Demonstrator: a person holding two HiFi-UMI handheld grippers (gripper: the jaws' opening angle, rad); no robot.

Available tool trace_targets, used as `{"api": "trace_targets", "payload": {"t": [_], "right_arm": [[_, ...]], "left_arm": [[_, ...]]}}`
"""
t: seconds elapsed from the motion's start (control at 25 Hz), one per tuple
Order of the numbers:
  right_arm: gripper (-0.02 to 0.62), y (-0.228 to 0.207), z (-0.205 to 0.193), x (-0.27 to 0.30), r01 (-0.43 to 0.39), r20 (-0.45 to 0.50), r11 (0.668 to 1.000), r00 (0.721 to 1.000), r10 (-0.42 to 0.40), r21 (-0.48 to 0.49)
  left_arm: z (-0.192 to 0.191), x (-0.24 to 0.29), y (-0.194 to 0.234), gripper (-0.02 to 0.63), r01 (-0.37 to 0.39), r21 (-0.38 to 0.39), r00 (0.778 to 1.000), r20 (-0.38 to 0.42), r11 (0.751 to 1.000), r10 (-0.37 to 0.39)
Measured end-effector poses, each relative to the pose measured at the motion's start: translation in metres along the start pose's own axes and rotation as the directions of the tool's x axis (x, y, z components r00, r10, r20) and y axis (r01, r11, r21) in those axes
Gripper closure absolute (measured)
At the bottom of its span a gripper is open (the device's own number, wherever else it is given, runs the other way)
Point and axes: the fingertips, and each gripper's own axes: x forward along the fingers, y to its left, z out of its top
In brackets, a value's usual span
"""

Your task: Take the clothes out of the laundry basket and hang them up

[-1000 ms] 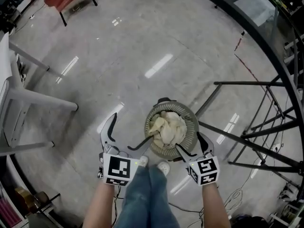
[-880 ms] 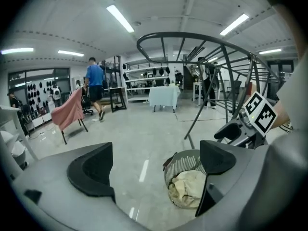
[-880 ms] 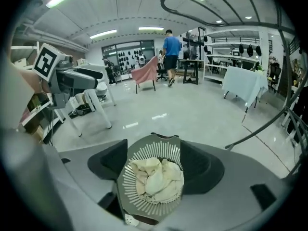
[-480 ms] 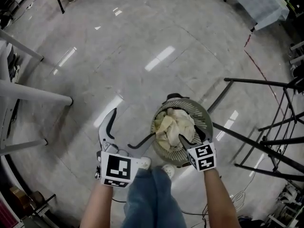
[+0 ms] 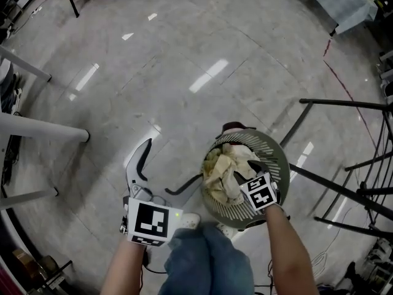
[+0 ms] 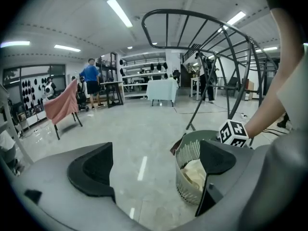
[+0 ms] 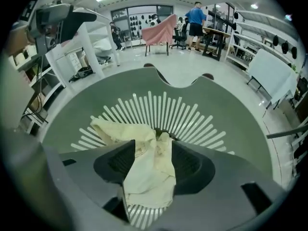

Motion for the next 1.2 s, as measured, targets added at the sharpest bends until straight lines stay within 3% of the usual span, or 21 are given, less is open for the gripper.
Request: {"api": "trace_targets", "payload": {"t": [0.36, 0.6, 0.64, 0.68, 1.2], "right_arm": [[0.404, -0.007, -0.028, 0.074, -0.124, -0.09, 0.985, 0.989, 0.113, -0.119], [0.424, 0.003, -0.037, 0.099, -0.186, -0.086, 0.979, 0.98, 0.179, -0.079], [0.471, 0.004, -0.038, 0.099, -0.185, -0.082, 0.98, 0.981, 0.179, -0.074], [0.58, 0.006, -0.039, 0.098, -0.182, -0.079, 0.981, 0.981, 0.177, -0.071], [0.581, 0.025, -0.025, -0.017, -0.135, -0.026, 0.99, 0.991, 0.134, -0.029]], "left_arm": [[-0.033, 0.037, 0.002, 0.038, -0.002, 0.049, 0.999, 0.036, 0.999, 0.0], [-0.054, 0.05, -0.001, 0.04, -0.001, 0.045, 0.999, 0.038, 0.999, -0.001], [-0.056, 0.051, -0.003, 0.04, 0.002, 0.044, 0.999, 0.034, 0.999, -0.003], [-0.057, 0.051, -0.005, 0.04, 0.006, 0.042, 0.999, 0.032, 0.999, -0.007], [0.0, -0.002, -0.023, 0.04, 0.031, 0.011, 1.0, 0.0, 0.999, -0.031]]}}
